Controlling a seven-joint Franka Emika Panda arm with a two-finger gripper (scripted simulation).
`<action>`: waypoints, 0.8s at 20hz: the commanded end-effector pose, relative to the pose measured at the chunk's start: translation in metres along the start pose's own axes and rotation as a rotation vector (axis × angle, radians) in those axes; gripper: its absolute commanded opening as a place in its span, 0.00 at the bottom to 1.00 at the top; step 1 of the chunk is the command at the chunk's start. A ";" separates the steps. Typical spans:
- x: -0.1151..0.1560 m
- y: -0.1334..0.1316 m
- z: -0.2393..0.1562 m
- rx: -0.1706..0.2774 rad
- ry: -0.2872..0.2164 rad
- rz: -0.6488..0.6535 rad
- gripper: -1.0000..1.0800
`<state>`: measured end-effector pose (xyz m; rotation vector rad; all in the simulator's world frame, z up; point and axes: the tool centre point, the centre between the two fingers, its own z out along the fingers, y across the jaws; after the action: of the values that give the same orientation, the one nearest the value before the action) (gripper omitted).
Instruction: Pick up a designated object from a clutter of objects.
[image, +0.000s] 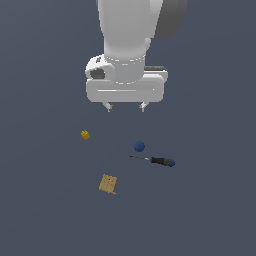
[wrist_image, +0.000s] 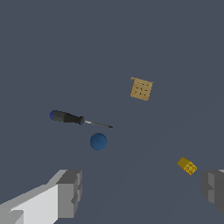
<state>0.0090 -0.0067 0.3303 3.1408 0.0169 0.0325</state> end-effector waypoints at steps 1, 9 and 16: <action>0.000 0.000 0.000 0.000 0.000 0.000 0.96; 0.004 -0.013 -0.008 -0.021 0.025 -0.072 0.96; 0.004 -0.011 -0.005 -0.019 0.025 -0.066 0.96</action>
<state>0.0127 0.0062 0.3375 3.1165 0.1283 0.0735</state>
